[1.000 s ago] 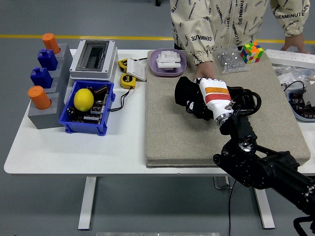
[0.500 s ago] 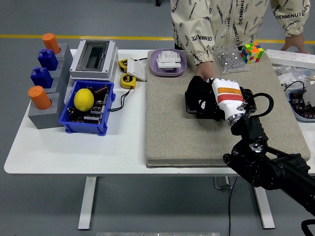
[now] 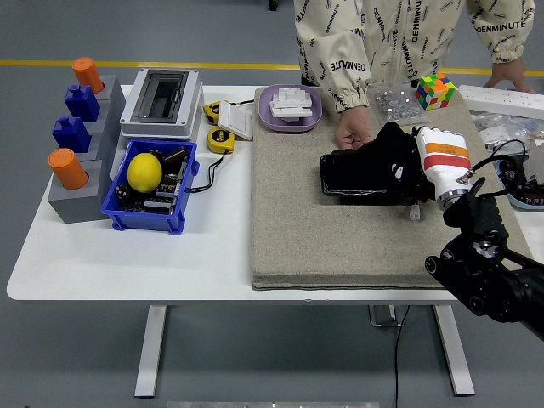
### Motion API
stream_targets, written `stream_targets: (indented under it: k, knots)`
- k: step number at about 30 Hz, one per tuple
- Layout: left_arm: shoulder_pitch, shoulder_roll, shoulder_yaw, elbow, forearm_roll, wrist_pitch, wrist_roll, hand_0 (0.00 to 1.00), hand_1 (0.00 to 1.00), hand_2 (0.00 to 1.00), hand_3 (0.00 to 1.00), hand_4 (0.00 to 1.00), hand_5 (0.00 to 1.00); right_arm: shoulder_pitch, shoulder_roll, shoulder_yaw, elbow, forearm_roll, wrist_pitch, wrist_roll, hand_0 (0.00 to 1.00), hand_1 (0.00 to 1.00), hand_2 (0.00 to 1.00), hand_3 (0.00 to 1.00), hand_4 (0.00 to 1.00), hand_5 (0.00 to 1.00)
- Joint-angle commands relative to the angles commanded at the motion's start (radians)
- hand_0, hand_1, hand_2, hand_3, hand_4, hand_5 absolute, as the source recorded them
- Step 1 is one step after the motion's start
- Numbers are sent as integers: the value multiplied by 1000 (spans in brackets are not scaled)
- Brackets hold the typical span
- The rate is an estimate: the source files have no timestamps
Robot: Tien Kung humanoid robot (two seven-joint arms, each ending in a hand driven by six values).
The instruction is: Pick the rag up,wipe the panel,place it on the desk
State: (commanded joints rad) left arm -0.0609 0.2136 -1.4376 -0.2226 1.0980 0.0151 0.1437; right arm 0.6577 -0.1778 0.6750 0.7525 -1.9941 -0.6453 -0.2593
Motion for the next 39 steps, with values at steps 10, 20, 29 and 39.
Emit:
stream_targets:
  k: [10,20,29,39]
  knots:
    - [-1,-2,-4,-1,2,0,0,607,641,656,560,628,440,-33,-61,70,-11,-15,3,0,304,427,458,463,736,23]
    - [1,-3,-5,0,2,0,0,606,641,656,562,628,440,-56,-87,100,-18,-23,5,0,304,427,458,464,737,21]
    - [1,-3,-1,-1,0,-1,0,607,642,656,561,628,439,-52,-63,99,-14,-28,2,0,304,427,458,463,738,22]
    - [4,-2,2,0,-2,0,0,607,642,657,562,629,440,-37,-2,96,-11,-30,0,0,304,426,457,463,741,21]
